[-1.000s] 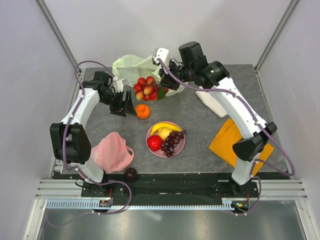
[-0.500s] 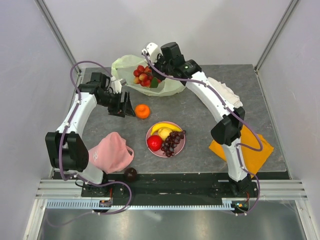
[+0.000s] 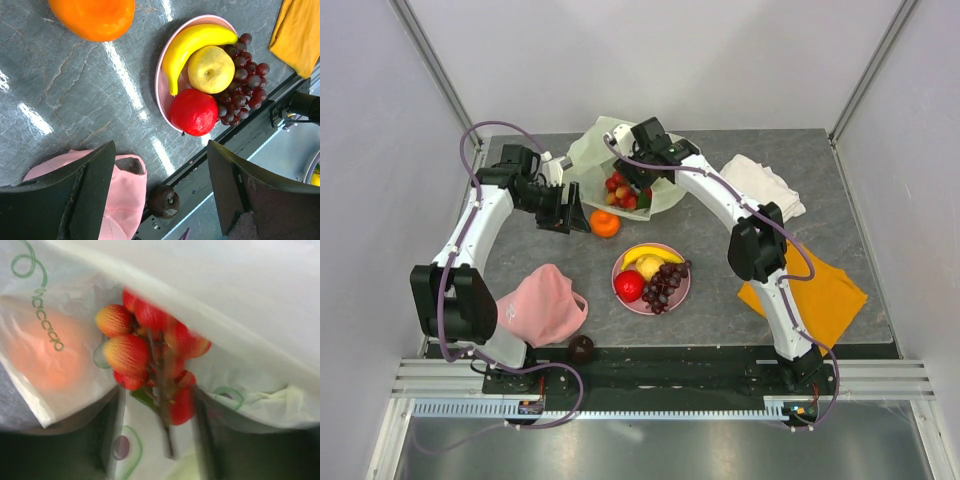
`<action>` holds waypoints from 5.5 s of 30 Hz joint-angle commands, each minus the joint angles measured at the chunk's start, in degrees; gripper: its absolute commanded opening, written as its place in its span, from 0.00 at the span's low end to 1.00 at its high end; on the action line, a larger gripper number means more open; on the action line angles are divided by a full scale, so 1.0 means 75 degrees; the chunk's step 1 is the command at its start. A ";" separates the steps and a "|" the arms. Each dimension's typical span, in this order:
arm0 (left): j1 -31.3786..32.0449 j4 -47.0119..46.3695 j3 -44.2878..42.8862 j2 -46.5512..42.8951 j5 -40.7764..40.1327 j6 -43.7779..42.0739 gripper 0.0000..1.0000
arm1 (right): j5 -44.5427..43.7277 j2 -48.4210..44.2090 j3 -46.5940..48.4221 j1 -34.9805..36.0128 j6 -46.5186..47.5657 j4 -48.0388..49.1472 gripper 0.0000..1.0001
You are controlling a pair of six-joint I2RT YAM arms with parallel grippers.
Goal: Take the fake fruits out of the plastic bag
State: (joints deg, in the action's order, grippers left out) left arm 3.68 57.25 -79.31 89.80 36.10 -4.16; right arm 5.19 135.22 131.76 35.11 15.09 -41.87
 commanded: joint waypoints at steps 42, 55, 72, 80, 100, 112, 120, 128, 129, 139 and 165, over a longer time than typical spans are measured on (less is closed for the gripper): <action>-0.1229 -0.0954 0.0649 -0.0653 -0.0254 0.0415 0.82 | 0.0679 -0.0839 -0.2571 0.1951 0.4304 0.1799 0.74; -0.1218 -0.0931 0.0567 -0.0348 -0.0254 0.0461 0.82 | 0.0223 -0.0205 -0.2357 0.1951 0.4855 0.1012 0.47; -0.1323 -0.1046 0.0554 0.0507 0.2204 0.1363 0.96 | 0.3481 -0.2523 -0.1782 0.1729 0.2676 -0.0172 0.11; -0.1253 -0.1435 0.0579 0.0929 0.1575 0.1704 0.99 | 0.2776 -0.2432 -0.2335 0.1202 0.1306 0.0098 0.45; -0.1288 -0.0989 0.0040 0.0812 0.0883 0.1118 0.97 | 0.3656 -0.5572 -0.6927 0.0415 0.6319 -0.2164 0.98; -0.1300 -0.0942 0.0238 0.0379 0.0718 0.1024 0.97 | 0.2602 -0.4799 -0.7584 0.0943 0.6823 -0.1332 0.91; -0.1300 -0.0966 0.0262 0.0413 0.0800 0.1024 0.97 | 0.2589 -0.5453 -0.7093 0.0955 0.7022 -0.2151 0.25; -0.1300 -0.0978 0.0145 0.0683 0.1058 0.1071 0.96 | 0.2495 -0.6369 -0.5208 0.0990 0.7597 -0.3956 0.01; -0.1288 -0.0989 0.0121 0.0718 0.1093 0.1082 0.96 | 0.2495 -0.6334 -0.4985 0.0990 0.7469 -0.3968 0.00; -0.1300 -0.1013 -0.0008 0.0625 0.0988 0.1071 0.96 | 0.2474 -0.4695 -0.2464 0.0311 0.3805 -0.0890 0.00; -0.1370 -0.1095 0.0297 -0.0078 0.0590 0.1082 0.96 | 0.2323 -0.3285 -0.3045 0.0310 0.1152 0.2629 0.98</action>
State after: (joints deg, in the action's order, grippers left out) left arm -5.96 50.00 -76.42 92.95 41.85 5.30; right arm 10.81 123.04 112.14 36.58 24.16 -25.76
